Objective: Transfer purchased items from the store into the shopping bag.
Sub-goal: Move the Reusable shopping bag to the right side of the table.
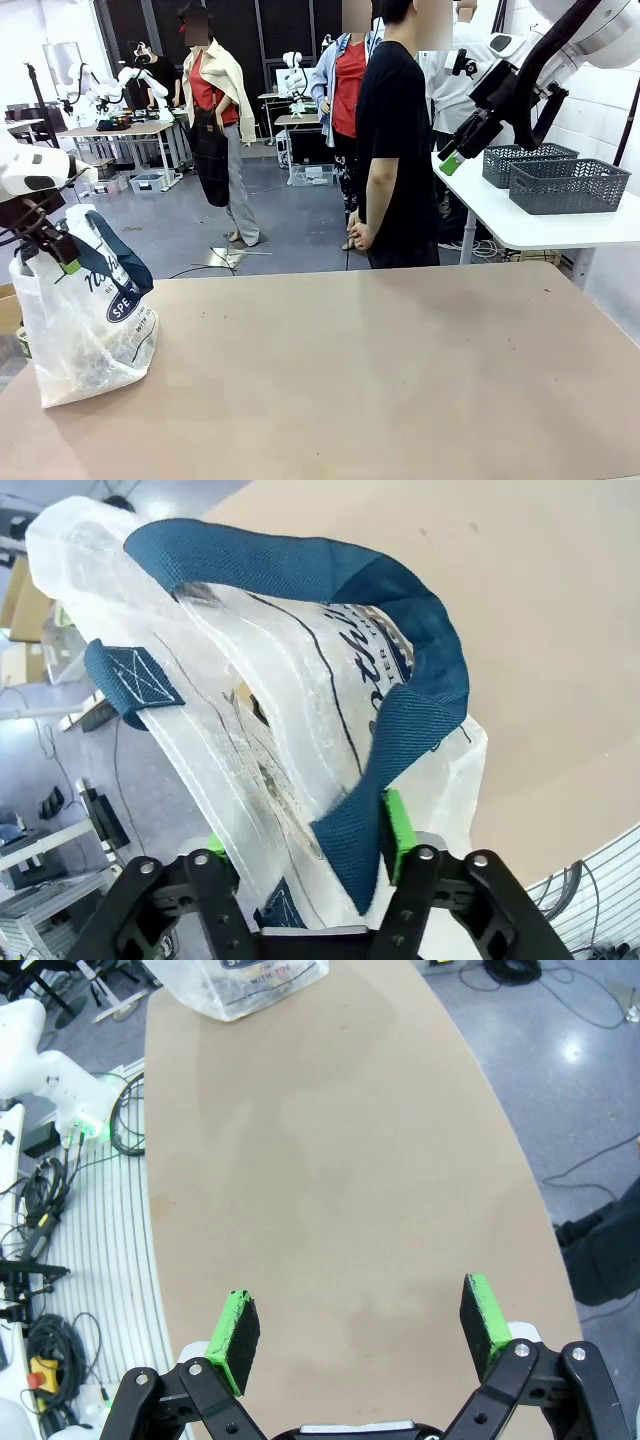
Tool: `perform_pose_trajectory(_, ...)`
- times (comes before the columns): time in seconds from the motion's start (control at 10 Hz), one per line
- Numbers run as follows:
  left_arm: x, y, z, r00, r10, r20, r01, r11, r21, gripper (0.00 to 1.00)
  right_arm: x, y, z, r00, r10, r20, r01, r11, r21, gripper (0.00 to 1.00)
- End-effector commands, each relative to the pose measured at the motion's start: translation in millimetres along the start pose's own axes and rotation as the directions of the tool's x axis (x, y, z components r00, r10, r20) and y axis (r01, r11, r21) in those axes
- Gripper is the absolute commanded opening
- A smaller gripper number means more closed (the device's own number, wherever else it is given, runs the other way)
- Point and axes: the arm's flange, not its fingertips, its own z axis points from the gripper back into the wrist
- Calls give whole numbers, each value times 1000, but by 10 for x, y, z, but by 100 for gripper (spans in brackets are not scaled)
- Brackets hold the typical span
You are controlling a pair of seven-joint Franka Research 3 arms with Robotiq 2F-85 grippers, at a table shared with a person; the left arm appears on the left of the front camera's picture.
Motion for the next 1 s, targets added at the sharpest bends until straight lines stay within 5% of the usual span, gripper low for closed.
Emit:
perform_pose_trajectory(0.0, 22, -21, 36, 1000, 17, -19, -17, 1000, 16, 100, 0, 2, 19, 1000, 8, -21, -8, 1000, 6, 100)
perform_pose_trajectory(0.9, 43, -87, 140, 999, 36, -5, -36, 999, 35, 100, 0, 2, 19, 1000, 8, -21, -8, 1000, 6, 100)
